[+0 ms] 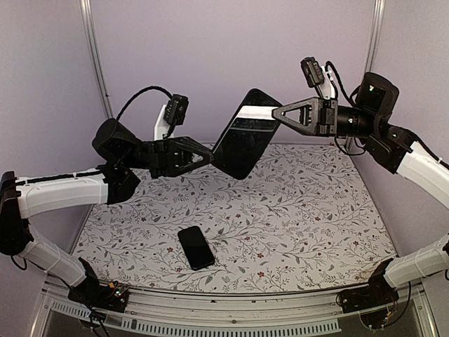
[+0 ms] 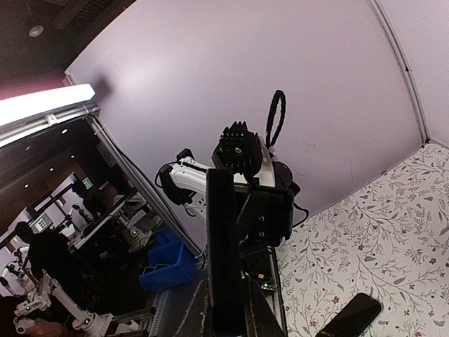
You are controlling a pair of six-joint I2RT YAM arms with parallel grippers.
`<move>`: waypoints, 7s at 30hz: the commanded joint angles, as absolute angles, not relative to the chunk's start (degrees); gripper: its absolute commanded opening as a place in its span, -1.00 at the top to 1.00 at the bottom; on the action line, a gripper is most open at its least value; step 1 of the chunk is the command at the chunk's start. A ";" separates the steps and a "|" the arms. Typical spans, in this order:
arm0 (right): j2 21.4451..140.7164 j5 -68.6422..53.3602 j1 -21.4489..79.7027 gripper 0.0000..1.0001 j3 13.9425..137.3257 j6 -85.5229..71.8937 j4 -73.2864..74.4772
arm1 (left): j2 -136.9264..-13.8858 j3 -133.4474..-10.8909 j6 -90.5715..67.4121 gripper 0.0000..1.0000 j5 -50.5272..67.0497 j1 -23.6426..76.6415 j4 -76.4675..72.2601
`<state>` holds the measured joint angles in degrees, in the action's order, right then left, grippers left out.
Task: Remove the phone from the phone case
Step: Remove the phone from the bottom left corner of the phone case, then pass from the right arm to the left
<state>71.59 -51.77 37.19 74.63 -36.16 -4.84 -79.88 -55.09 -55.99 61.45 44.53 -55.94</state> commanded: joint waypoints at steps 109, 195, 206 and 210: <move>71.36 -51.57 32.61 1.00 67.59 -71.54 -39.05 | -78.66 -64.82 -22.94 -0.12 47.72 50.53 -34.20; 70.72 -39.69 31.03 1.00 64.81 -52.14 -20.29 | -64.05 -55.83 -31.50 -0.28 12.37 49.19 -3.40; 69.50 -42.17 30.85 1.00 64.92 -47.77 -20.57 | -70.49 -54.79 -55.26 -0.43 37.81 41.45 -25.47; 69.72 -42.87 30.82 1.00 64.76 -48.14 -20.58 | -71.63 -55.48 -56.67 -0.39 40.89 41.05 -26.42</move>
